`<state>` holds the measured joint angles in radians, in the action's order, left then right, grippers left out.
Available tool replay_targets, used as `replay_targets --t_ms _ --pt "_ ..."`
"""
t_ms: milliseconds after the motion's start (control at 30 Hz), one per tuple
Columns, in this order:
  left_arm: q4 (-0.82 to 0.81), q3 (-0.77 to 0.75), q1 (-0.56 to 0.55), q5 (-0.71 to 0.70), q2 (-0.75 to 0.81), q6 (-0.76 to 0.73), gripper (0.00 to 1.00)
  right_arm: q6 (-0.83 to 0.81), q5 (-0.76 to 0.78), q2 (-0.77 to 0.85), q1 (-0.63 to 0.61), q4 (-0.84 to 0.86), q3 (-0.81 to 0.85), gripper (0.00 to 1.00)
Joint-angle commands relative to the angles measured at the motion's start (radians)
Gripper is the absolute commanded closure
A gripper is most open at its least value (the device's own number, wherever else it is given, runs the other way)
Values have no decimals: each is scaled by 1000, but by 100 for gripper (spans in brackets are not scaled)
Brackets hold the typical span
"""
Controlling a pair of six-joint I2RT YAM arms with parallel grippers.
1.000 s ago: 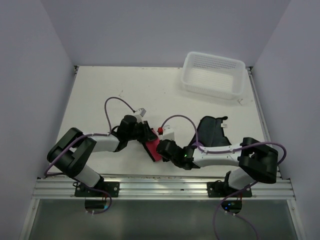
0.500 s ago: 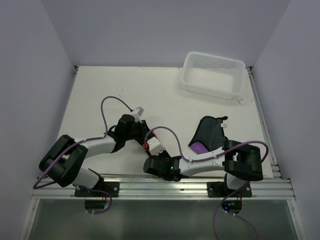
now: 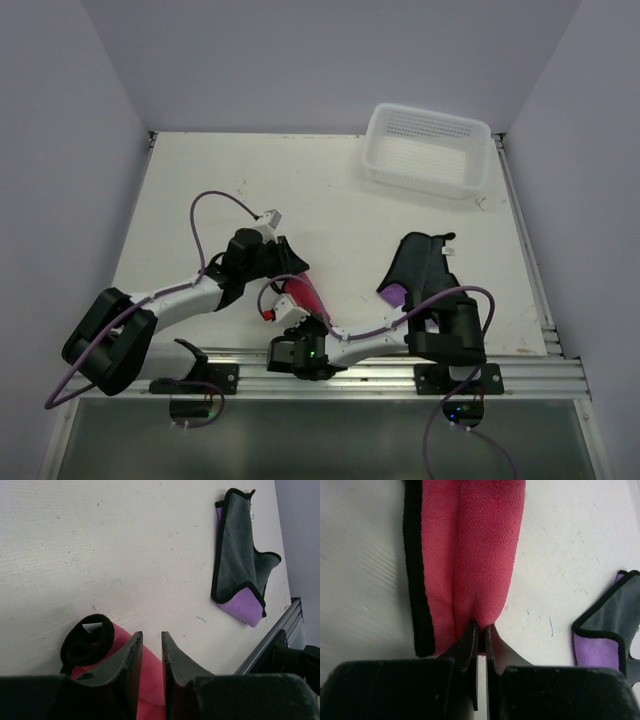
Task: Roll the towels
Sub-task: Roll the towel
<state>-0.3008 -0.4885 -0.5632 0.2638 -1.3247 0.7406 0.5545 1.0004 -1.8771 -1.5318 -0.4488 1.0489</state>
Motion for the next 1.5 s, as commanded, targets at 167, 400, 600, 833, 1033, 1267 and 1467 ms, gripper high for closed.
replay_targets --t_ms 167,400,600,833,1033,1267,1467 --pt "14 34 -12 -8 91 11 75 4 37 -120 -33 -148 123 100" --pt "-41 119 -76 -40 81 43 75 8 14 -148 -36 -160 140 100" --pt "-101 189 -121 -77 21 65 76 2 -5 -142 -36 -143 135 100" --pt "-96 277 -126 -167 -8 86 82 7 -39 -91 -34 -91 105 100" --pt "-138 326 -124 -179 -36 105 86 21 -45 -5 -36 -59 77 79" --pt "-198 367 -124 -204 -45 129 94 33 -54 165 -27 -65 42 53" --pt "-202 381 -124 -202 -42 135 95 80 -149 343 24 20 -68 51"
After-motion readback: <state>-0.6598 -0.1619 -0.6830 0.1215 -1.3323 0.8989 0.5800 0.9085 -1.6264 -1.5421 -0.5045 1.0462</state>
